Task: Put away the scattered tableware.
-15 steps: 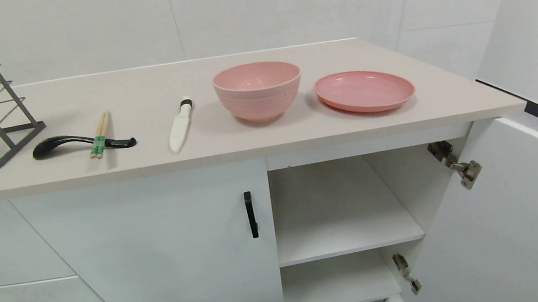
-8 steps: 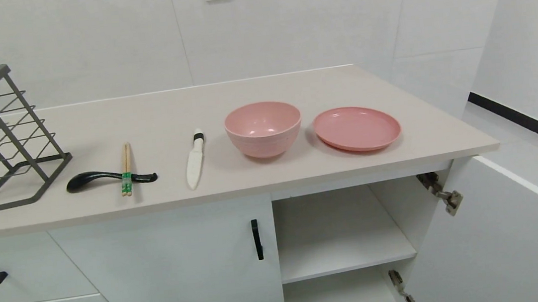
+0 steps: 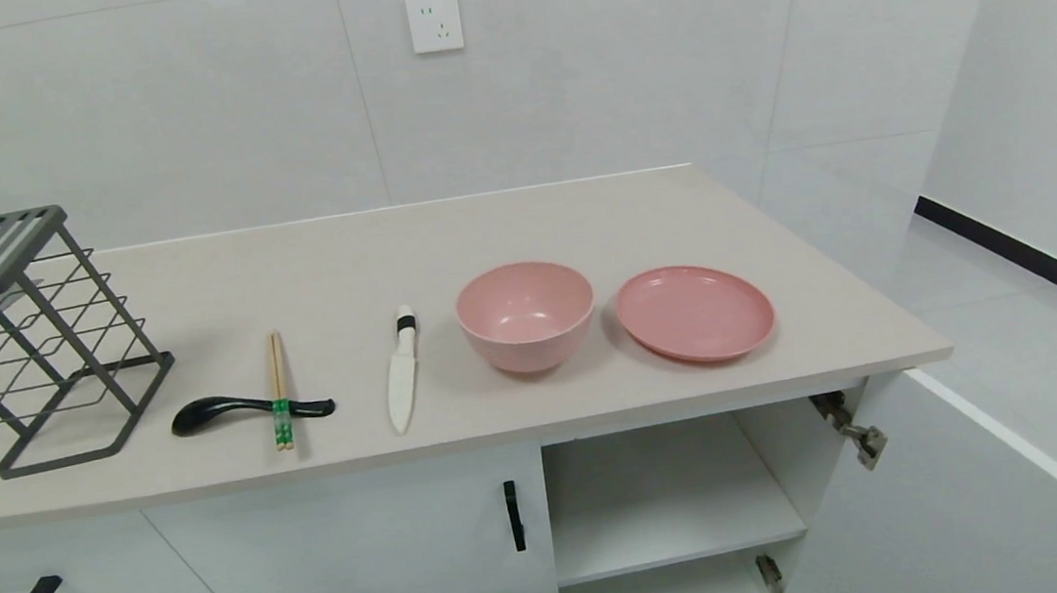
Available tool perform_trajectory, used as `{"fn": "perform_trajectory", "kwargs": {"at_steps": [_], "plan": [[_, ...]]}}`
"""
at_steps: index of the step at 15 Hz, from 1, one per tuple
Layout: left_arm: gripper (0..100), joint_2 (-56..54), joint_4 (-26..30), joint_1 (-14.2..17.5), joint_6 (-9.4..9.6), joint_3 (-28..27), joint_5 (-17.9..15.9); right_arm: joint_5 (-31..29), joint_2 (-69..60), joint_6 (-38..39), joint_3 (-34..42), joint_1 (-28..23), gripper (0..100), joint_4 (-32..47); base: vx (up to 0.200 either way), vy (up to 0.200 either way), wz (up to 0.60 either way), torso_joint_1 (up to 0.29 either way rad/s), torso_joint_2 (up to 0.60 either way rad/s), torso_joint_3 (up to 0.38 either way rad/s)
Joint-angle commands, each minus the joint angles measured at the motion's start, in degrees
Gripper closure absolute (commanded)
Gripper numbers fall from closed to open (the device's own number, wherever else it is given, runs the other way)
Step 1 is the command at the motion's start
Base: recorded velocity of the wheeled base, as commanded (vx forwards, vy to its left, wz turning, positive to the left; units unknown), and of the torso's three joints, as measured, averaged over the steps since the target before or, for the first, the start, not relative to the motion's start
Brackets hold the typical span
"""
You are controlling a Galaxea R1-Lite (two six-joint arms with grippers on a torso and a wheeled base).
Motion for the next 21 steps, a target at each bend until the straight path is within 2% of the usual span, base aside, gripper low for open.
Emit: {"fn": "perform_trajectory", "kwargs": {"at_steps": [1,13,21], "plan": [[0,0.1,0.0,0.0,0.00,0.0,0.0,0.0,0.1,0.0,0.0,0.0,0,0.0,0.000,0.000,0.00,0.237,-0.51,-0.271],[0,0.1,0.0,0.0,0.09,0.0,-0.1,0.0,0.1,0.0,0.0,0.0,0,0.0,0.000,0.000,0.00,0.266,-0.55,-0.292],[0,0.1,0.0,0.0,0.09,0.0,-0.1,0.0,0.1,0.0,0.0,0.0,0,0.0,0.000,0.000,0.00,0.031,-0.06,-0.031]]}}
